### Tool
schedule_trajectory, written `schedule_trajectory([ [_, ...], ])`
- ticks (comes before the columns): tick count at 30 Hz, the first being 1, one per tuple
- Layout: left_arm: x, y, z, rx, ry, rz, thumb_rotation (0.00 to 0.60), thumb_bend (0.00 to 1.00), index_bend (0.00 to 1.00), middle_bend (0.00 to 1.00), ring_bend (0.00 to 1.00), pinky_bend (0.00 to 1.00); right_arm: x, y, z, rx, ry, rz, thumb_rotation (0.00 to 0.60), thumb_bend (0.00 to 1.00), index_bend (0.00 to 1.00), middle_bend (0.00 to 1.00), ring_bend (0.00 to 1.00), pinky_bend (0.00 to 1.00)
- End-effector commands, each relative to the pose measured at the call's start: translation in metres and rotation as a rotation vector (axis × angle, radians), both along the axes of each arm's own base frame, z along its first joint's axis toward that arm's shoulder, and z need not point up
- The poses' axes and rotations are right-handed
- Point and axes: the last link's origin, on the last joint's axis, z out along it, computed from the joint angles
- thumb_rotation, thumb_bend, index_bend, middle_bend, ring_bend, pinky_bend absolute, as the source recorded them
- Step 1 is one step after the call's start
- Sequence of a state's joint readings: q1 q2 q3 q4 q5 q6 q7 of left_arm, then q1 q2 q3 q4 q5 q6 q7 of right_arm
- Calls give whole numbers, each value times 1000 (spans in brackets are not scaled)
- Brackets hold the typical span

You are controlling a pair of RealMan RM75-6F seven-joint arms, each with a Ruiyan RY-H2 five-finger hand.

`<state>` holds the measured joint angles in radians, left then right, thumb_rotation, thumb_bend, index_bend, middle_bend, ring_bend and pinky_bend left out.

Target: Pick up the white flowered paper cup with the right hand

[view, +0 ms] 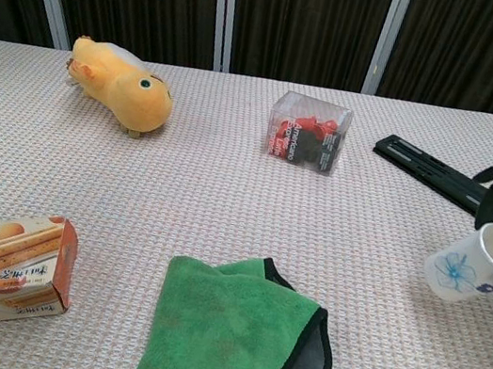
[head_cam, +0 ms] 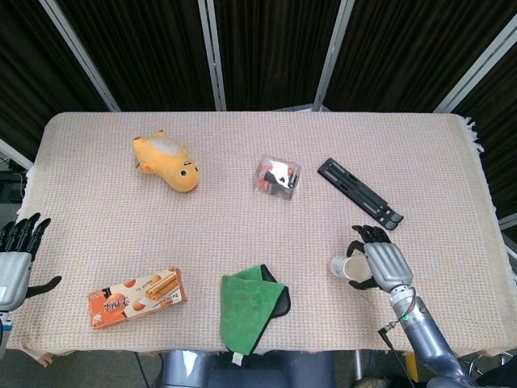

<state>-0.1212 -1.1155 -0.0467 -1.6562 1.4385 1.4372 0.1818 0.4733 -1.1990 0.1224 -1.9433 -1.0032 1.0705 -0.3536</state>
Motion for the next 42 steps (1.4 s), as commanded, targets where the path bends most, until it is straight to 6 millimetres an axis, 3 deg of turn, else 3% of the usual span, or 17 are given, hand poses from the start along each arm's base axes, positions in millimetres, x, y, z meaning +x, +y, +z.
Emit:
schedule_trajectory([
  [1,0,0,0,0,0,0,600,0,0,0,0,0,6,-9,-6,0,-28,-4,600,185,446,120,0,0],
  [13,0,1,0,-3,-3,0,600,0,0,0,0,0,-13,-27,-26,25,26,-86,600,183,446,120,0,0],
  [22,0,0,0,-2,-2,0,600,0,0,0,0,0,-37,-39,-12,-47,188,-101,600,176,444,106,0,0],
  [26,0,0,0,-2,-1,0,600,0,0,0,0,0,-45,-40,-6,-72,254,-122,600,158,280,13,0,0],
  [27,0,0,0,-1,-1,0,600,0,0,0,0,0,-46,-39,-4,-81,262,-121,600,155,217,1,0,0],
  [30,0,0,0,-2,0,0,600,0,0,0,0,0,-41,-33,-4,-94,275,-91,600,154,148,0,0,0],
  [37,0,1,0,-3,-1,-2,600,0,0,0,0,0,-27,-24,-19,-86,285,-33,600,151,143,0,0,0],
  [42,0,1,0,-5,-3,-2,600,0,0,0,0,0,-21,-26,-32,-117,315,19,600,150,192,14,0,0],
])
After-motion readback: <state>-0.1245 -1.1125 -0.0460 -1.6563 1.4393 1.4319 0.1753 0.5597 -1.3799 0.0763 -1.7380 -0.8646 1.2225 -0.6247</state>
